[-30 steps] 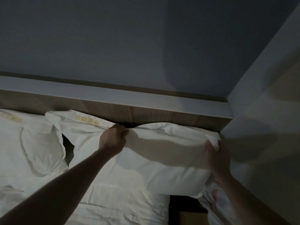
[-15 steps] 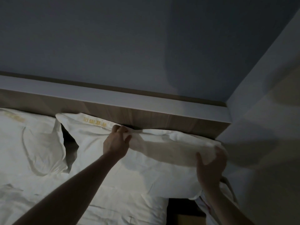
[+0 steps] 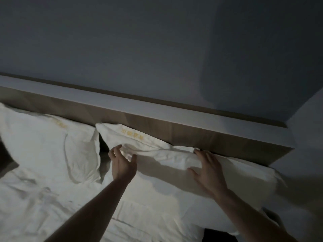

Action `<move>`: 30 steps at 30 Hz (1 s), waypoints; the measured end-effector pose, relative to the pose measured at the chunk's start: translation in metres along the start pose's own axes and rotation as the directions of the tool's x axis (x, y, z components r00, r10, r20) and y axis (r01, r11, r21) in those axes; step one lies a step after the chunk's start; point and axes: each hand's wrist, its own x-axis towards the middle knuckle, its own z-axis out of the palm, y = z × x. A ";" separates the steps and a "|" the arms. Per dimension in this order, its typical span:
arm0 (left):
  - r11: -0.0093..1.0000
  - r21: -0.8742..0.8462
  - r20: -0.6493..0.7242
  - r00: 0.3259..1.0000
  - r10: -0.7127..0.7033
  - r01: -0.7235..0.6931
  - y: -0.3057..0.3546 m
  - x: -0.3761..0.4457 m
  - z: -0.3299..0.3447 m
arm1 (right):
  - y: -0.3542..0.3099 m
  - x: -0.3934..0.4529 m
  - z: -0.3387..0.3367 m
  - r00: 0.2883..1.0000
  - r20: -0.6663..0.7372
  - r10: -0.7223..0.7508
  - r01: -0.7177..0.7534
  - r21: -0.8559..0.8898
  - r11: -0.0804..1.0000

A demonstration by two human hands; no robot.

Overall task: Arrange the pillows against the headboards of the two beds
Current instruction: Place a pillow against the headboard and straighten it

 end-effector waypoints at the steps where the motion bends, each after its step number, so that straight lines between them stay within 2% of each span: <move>1: 0.999 0.004 -0.026 0.998 -0.050 0.050 0.001 0.005 -0.006 | -0.011 0.004 0.006 1.000 -0.005 -0.003 0.003 0.010 1.000; 4: 0.981 -0.082 -0.038 0.983 -0.182 0.179 -0.004 0.026 -0.021 | -0.050 0.021 0.024 0.999 -0.021 -0.045 0.046 0.045 0.998; 6: 0.948 -0.157 0.014 0.960 -0.279 0.278 -0.009 0.050 -0.026 | -0.075 0.036 0.036 0.997 -0.020 -0.068 0.069 0.048 0.996; 8: 0.930 -0.115 0.095 0.936 -0.340 0.350 -0.017 0.072 -0.026 | -0.094 0.049 0.046 0.998 -0.009 -0.063 0.064 0.036 0.997; 11: 0.938 -0.074 0.203 0.926 -0.317 0.338 -0.004 0.077 -0.032 | -0.107 0.061 0.060 0.999 0.021 -0.045 0.045 -0.005 0.999; 13: 0.948 -0.094 0.199 0.938 -0.283 0.306 -0.001 0.079 -0.031 | -0.109 0.067 0.066 0.999 0.042 -0.029 0.029 0.001 1.000; 16: 0.967 -0.111 0.055 0.973 -0.226 0.230 -0.006 0.078 -0.035 | -0.117 0.078 0.061 0.999 0.022 -0.024 0.024 0.040 0.999; 19: 0.965 -0.189 -0.128 0.970 -0.209 0.183 -0.009 0.062 -0.036 | -0.126 0.084 0.058 1.000 -0.013 -0.028 0.029 0.088 0.996; 21: 0.956 -0.227 -0.160 0.962 -0.222 0.183 -0.009 0.054 -0.033 | -0.123 0.082 0.062 0.998 -0.030 -0.048 0.051 0.096 0.994; 24: 0.982 -0.049 0.004 0.983 -0.183 0.183 -0.021 0.062 -0.033 | -0.117 0.077 0.068 0.996 -0.026 -0.083 0.085 0.064 0.994; 26: 0.979 0.032 0.118 0.972 -0.202 0.199 -0.033 0.072 -0.037 | -0.115 0.073 0.068 0.990 -0.031 -0.134 0.135 0.014 0.991; 28: 0.976 0.009 0.137 0.966 -0.219 0.220 -0.039 0.079 -0.045 | -0.114 0.069 0.062 0.984 -0.034 -0.175 0.175 -0.020 0.984; 30: 0.969 0.003 0.101 0.964 -0.246 0.247 -0.045 0.088 -0.062 | -0.113 0.067 0.055 0.980 -0.011 -0.200 0.199 -0.024 0.980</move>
